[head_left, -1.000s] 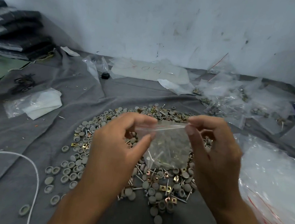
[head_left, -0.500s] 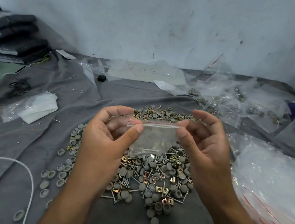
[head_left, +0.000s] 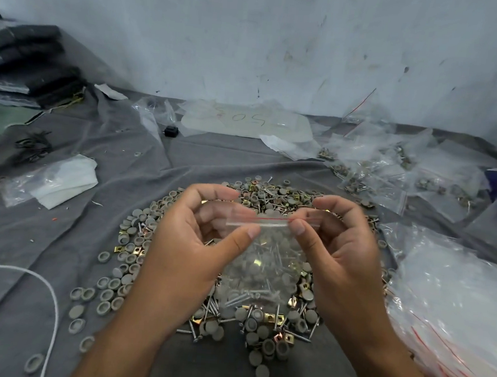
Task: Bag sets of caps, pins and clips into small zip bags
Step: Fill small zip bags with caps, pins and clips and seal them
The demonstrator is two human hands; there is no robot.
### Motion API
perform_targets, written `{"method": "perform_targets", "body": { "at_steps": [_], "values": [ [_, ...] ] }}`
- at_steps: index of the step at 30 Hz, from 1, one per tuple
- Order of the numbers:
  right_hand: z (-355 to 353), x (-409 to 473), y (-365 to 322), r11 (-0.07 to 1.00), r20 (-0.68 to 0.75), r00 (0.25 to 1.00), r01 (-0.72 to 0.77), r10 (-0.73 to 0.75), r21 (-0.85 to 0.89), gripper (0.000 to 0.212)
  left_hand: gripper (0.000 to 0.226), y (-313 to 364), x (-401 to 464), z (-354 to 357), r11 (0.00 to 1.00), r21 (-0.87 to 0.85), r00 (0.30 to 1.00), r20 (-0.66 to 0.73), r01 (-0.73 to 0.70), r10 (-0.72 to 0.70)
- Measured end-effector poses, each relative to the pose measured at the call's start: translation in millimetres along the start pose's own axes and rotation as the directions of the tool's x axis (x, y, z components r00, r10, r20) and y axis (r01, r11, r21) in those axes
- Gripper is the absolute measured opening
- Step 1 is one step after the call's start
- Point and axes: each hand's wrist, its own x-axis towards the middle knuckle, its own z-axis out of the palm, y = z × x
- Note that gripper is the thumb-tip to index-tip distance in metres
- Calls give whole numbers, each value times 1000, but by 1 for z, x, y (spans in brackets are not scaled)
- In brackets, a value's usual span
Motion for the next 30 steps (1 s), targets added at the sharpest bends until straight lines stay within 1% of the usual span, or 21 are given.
{"method": "perform_targets", "body": {
  "at_steps": [2, 4, 7, 9, 10, 13, 17, 20, 23, 27, 30],
  "values": [
    [2, -2, 0, 1000, 12, 1000, 10, -10, -9, 24, 50, -2, -1, 1, 997, 75, 1000, 15, -11, 10],
    [3, -3, 0, 1000, 22, 1000, 19, -18, -20, 25, 43, -4, -2, 2, 990, 133, 999, 2, -39, 39],
    [3, -2, 0, 999, 58, 998, 12, -9, -49, 37, 33, -3, -1, 1, 983, 167, 997, -16, -75, 78],
    [1, -2, 0, 999, 88, 996, -12, 16, -52, 47, 31, -3, -1, 1, 987, 141, 997, -11, -81, 83],
    [1, -2, 0, 998, 95, 995, -19, 24, -52, 49, 31, -2, -2, 1, 987, 139, 996, -1, -85, 86],
    [1, -2, 0, 998, 87, 996, -19, 23, -56, 44, 31, -3, -2, 3, 980, 174, 995, 10, -96, 96],
    [-1, -2, 2, 999, 46, 999, -16, 18, -32, 36, 35, -6, -1, 1, 993, 104, 998, -22, -61, 64],
    [-4, 0, 3, 1000, 3, 1000, -15, 15, -4, 33, 36, -6, 2, -2, 995, 75, 995, -62, -71, 76],
    [-6, 1, 3, 1000, -14, 1000, -11, 11, 9, 33, 35, -7, 4, -3, 994, 58, 994, -56, -91, 94],
    [-6, 0, 2, 1000, 4, 1000, -18, 18, 18, 38, 28, -6, 2, -3, 991, 62, 992, -32, -118, 120],
    [-7, 2, 0, 997, 22, 999, -51, 49, 65, 48, 25, -7, 3, -3, 991, 43, 991, -39, -124, 126]
  ]
}}
